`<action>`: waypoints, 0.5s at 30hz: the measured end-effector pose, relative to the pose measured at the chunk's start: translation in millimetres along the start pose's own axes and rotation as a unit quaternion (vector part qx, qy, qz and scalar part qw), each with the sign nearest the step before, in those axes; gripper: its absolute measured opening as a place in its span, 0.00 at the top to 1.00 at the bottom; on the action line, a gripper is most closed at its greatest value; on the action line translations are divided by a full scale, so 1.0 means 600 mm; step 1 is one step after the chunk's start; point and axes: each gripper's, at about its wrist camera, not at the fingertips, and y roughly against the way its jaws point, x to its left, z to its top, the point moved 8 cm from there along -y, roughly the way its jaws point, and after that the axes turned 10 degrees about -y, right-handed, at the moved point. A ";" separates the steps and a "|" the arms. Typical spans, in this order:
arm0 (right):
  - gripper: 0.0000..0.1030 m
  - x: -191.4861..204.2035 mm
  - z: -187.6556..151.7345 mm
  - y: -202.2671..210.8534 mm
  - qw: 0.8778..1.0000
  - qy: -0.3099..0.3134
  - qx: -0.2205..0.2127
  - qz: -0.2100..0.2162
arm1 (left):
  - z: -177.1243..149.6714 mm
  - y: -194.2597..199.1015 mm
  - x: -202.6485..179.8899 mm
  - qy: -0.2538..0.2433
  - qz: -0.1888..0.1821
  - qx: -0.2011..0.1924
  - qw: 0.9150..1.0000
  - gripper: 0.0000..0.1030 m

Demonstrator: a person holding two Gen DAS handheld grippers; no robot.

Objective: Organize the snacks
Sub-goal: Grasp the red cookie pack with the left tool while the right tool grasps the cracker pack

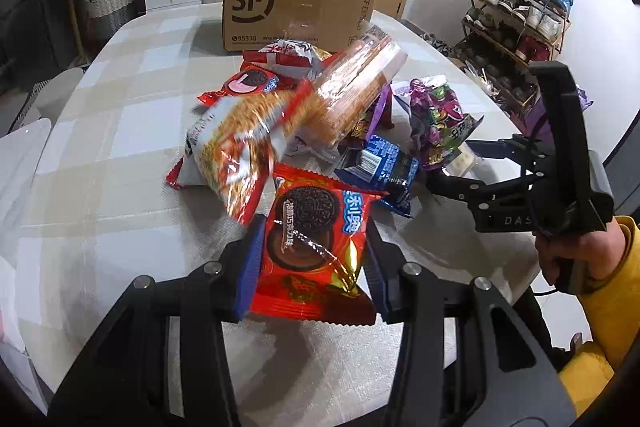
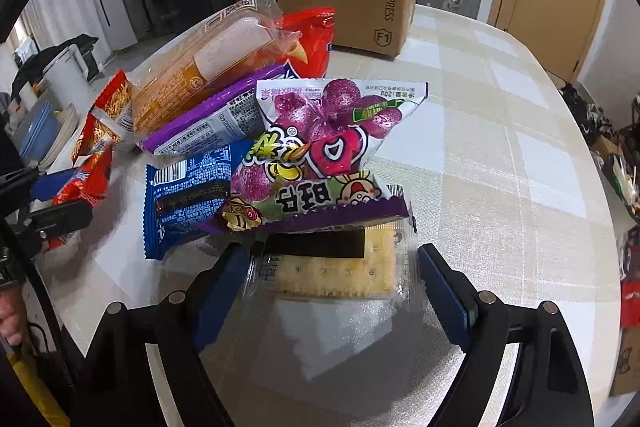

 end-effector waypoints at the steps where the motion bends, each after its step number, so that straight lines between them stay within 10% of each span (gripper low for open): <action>1: 0.16 0.000 0.000 0.000 1.000 0.001 0.001 0.000 | 0.000 0.003 0.000 0.001 0.000 -0.002 1.000 0.59; 6: 0.40 0.000 -0.002 0.012 1.000 -0.007 -0.003 0.017 | 0.001 0.013 0.000 0.002 -0.002 -0.009 1.000 0.59; 15: 0.31 -0.002 -0.014 0.028 0.999 -0.015 -0.002 0.032 | -0.002 0.011 0.001 0.004 -0.009 -0.007 1.000 0.59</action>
